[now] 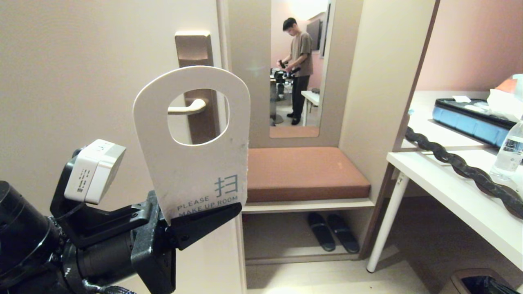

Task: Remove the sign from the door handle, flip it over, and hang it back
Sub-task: Hang the sign back with the other side facing out

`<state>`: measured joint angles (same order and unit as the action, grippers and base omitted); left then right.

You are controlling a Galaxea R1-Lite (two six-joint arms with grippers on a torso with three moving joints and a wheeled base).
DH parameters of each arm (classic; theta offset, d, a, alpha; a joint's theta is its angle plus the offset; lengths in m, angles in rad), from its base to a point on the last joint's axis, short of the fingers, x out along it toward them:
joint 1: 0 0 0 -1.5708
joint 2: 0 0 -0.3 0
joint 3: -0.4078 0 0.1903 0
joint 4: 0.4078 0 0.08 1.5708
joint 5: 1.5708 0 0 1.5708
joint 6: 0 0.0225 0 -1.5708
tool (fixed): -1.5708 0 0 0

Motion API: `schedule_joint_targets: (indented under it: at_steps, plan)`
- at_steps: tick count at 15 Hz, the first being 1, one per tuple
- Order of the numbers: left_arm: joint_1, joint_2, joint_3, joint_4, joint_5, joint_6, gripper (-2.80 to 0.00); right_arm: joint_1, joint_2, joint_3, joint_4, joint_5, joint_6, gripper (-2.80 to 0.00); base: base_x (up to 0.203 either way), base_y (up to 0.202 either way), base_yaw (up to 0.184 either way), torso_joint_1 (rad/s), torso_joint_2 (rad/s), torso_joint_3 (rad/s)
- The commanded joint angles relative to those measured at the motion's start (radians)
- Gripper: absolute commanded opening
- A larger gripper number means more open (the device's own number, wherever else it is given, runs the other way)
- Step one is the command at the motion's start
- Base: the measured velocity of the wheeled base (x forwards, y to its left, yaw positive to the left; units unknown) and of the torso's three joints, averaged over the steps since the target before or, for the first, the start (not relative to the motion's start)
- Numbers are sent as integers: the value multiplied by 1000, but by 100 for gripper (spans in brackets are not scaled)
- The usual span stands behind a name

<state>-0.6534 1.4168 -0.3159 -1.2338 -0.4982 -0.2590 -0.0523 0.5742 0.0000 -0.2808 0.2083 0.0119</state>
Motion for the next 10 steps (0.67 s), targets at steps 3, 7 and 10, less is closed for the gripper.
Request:
schedule_joint_targets:
  at_steps: [3, 7, 10]
  plan:
    - [21, -7, 18, -4, -5, 1, -280, 3, -89, 0, 100, -104, 3, -280, 0, 0, 0, 0, 0, 0]
    - [21, -6, 23, -4, -6, 1, -280, 4, -156, 0, 245, -198, -18, -280, 0, 0, 0, 0, 0, 0]
    - [23, -6, 26, -4, -5, 1, -280, 25, -195, 0, 287, -203, -38, -280, 0, 0, 0, 0, 0, 0]
